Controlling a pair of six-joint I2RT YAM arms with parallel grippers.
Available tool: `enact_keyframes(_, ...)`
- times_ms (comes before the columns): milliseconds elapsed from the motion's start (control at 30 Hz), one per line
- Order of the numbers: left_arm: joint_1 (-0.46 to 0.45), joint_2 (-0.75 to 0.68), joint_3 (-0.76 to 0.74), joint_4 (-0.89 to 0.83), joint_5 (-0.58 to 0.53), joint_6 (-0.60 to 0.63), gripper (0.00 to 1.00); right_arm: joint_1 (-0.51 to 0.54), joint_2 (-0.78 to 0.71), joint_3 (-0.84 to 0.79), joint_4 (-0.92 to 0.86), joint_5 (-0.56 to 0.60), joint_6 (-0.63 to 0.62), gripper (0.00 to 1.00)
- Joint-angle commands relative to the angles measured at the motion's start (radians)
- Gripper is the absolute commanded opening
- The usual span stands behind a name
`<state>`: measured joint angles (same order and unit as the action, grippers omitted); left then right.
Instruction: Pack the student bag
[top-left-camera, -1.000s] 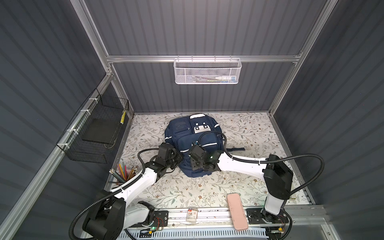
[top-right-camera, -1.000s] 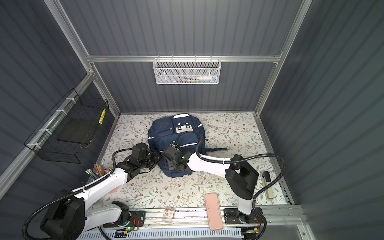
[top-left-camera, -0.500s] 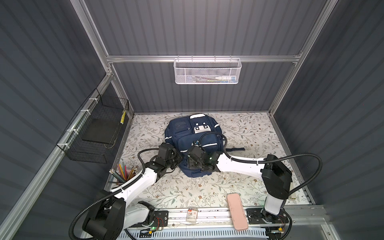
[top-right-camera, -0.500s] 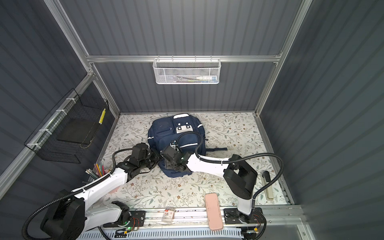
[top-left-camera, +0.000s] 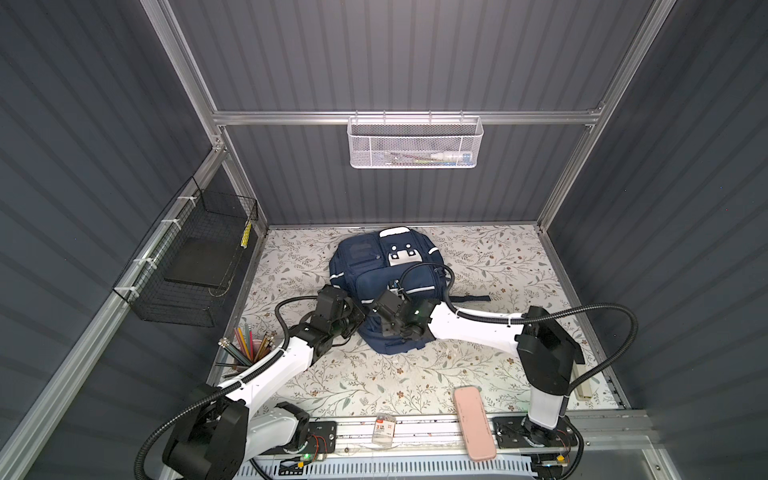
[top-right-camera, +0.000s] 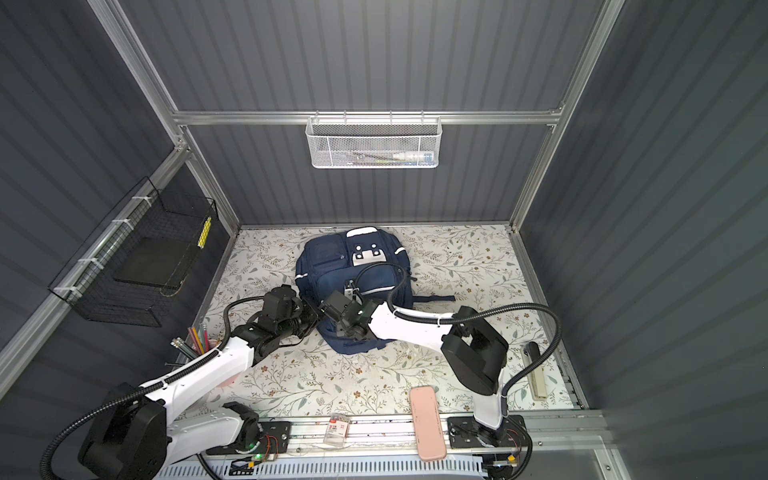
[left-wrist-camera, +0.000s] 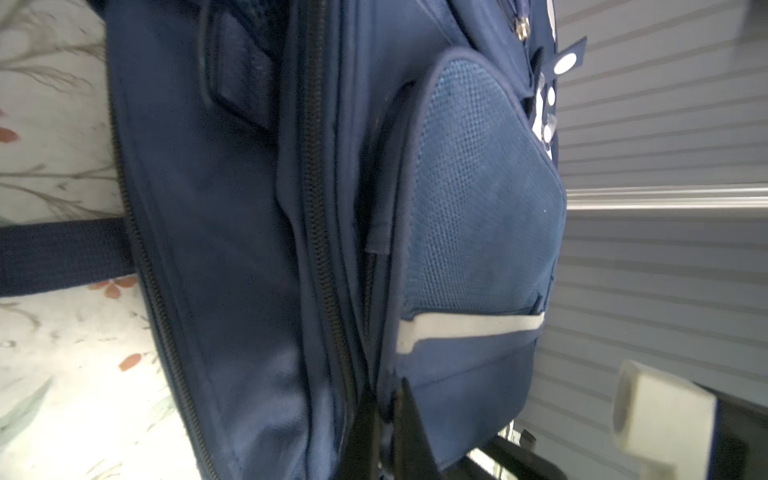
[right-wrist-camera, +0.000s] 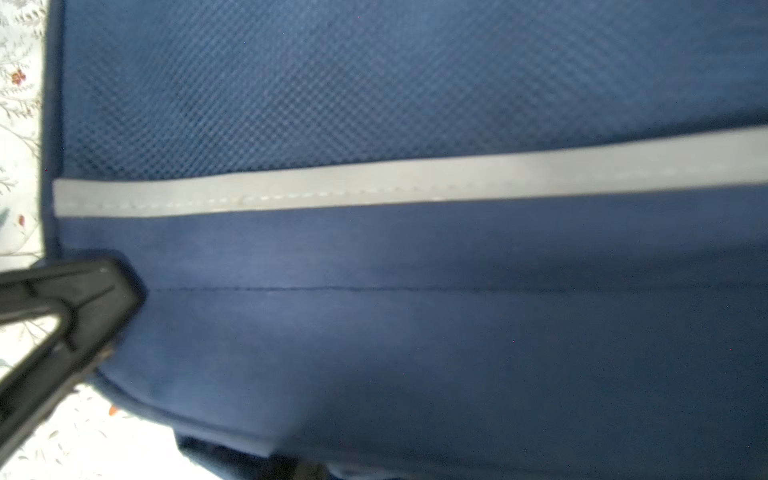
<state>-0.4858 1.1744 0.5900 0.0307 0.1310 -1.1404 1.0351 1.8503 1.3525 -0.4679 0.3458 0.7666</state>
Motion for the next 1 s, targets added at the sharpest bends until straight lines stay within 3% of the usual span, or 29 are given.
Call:
enact_keyframes(0, -0.007, -0.017, 0.03, 0.05, 0.039, -0.002, 0.0, -0.032, -0.002, -0.042, 0.013, 0.054, -0.054, 0.27)
enact_keyframes(100, -0.007, -0.017, 0.025, 0.051, 0.038, -0.001, 0.0, -0.035, 0.02, -0.05, 0.104, -0.034, -0.136, 0.2)
enact_keyframes(300, -0.005, -0.032, 0.019, 0.011, 0.01, 0.016, 0.0, -0.04, -0.012, -0.058, 0.084, -0.045, -0.154, 0.0)
enact_keyframes(600, 0.049, -0.042, 0.009, -0.007, 0.036, 0.036, 0.0, -0.128, -0.129, -0.166, -0.021, -0.076, -0.249, 0.0)
enact_keyframes(800, 0.074, -0.111, 0.058, -0.127, 0.001, 0.106, 0.0, -0.226, -0.197, -0.268, -0.032, -0.058, -0.314, 0.0)
enact_keyframes(967, 0.097, -0.104, 0.041, -0.097, 0.058, 0.075, 0.0, -0.391, -0.228, -0.329, 0.038, -0.199, -0.427, 0.0)
